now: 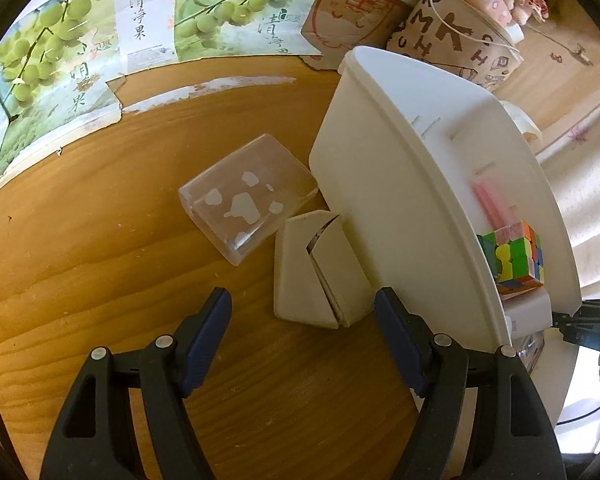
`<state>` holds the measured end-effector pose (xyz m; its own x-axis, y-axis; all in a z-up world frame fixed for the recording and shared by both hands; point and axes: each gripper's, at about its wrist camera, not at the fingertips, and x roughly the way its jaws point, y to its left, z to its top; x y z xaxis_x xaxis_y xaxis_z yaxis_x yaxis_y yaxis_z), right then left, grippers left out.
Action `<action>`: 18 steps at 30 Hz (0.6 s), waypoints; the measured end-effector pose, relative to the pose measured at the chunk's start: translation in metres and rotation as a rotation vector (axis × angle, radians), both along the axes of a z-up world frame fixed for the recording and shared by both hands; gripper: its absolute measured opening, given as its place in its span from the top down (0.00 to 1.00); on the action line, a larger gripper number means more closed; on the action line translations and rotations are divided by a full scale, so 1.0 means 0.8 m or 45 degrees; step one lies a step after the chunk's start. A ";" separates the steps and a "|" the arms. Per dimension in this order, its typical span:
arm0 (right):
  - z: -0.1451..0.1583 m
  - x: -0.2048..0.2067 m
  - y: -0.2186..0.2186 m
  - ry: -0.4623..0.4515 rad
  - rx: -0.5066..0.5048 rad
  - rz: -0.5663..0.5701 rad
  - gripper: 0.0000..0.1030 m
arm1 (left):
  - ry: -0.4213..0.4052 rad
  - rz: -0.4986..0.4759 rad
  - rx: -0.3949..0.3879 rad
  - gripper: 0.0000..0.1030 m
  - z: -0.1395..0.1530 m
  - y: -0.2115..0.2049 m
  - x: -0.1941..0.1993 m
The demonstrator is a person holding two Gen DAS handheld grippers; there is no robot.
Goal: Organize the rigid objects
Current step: 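Grasp the beige folded cardboard piece with the left gripper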
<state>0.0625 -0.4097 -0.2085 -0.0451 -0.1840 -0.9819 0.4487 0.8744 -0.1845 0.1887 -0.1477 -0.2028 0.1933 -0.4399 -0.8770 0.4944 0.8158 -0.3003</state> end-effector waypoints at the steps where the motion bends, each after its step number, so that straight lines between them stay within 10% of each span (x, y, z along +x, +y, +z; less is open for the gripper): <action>1: 0.001 0.001 -0.002 -0.003 0.001 0.001 0.84 | 0.002 0.005 0.005 0.25 0.000 -0.001 0.000; 18: -0.002 0.001 -0.008 -0.012 0.017 0.134 0.84 | 0.070 0.189 0.060 0.26 -0.001 -0.014 0.010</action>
<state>0.0634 -0.4164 -0.2098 -0.0171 -0.1744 -0.9845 0.3560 0.9191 -0.1690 0.1969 -0.1588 -0.2034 0.2040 -0.3685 -0.9070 0.3511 0.8924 -0.2836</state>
